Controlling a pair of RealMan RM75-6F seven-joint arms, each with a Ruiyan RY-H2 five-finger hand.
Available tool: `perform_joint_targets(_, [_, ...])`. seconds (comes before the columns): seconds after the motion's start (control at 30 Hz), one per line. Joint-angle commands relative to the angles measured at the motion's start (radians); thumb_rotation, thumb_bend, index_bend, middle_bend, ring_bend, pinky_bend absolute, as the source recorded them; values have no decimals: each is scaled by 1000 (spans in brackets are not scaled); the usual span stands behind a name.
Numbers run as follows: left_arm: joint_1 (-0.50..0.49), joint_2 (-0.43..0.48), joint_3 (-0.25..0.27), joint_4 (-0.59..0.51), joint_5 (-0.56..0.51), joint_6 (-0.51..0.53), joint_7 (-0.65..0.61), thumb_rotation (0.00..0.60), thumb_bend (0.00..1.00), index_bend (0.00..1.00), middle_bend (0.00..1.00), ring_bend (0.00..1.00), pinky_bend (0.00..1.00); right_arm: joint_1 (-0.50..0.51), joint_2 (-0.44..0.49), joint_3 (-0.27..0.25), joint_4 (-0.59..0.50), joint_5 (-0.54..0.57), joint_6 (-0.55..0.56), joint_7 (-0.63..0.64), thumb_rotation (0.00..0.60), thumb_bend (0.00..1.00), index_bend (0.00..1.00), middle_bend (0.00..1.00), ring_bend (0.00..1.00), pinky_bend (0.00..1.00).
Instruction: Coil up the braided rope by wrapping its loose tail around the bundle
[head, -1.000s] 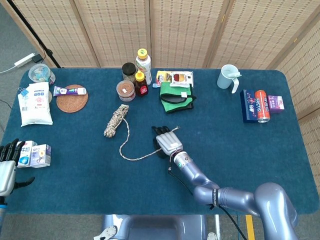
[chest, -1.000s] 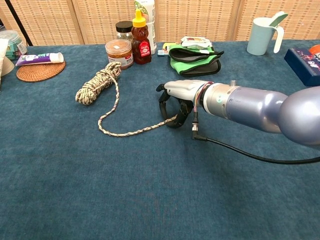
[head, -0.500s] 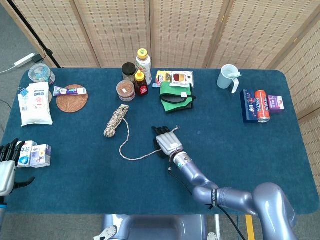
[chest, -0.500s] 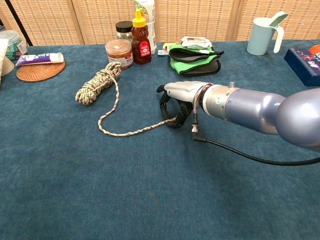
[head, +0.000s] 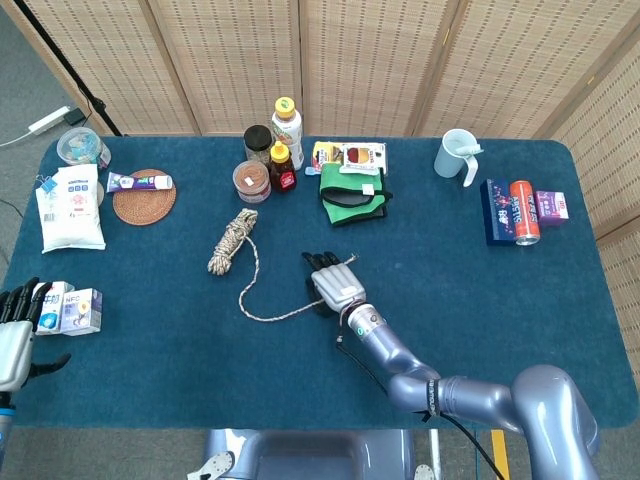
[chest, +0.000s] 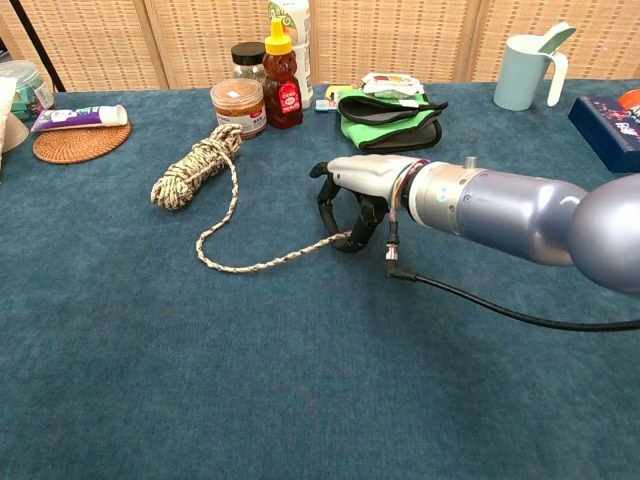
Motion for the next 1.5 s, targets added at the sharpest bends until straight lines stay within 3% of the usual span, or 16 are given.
perform_joint_targets(0.03, [-4,-3,0,2,4,-3,1,600,0,0,0,0,0,-12,24,-4,-32,-19,16,8,600,399,596,0,0,0])
perform_joint_targets(0.23, [-32,-15,-11,9,29,-23,-10,600,0,0,0,0,0,-42,86,-13,-105,-55,57,15,600,399,600,0,0,0])
perform_joint_targets(0.4, [-88,-24,-61,-8,2,-61,16,600,0,0,0,0,0,-73,147,-22,-172,-78,90,23,600,399,601,0,0,0])
perform_joint_targets(0.73, [-255,-82,-173,17,-122,-214,97,600,13,0,0,0,0,-117,248,-20,-255,-114,147,38,600,398,603,0,0,0])
perform_joint_targets(1.0, [-441,-222,-262,112,-269,-352,167,600,32,0,0,0,0,-152,341,-8,-274,-104,178,50,600,399,607,0,0,0])
perform_joint_targets(1.5, [-631,-470,-272,364,-371,-447,181,600,27,0,0,0,0,-185,404,-11,-302,-123,176,99,600,398,606,0,0,0])
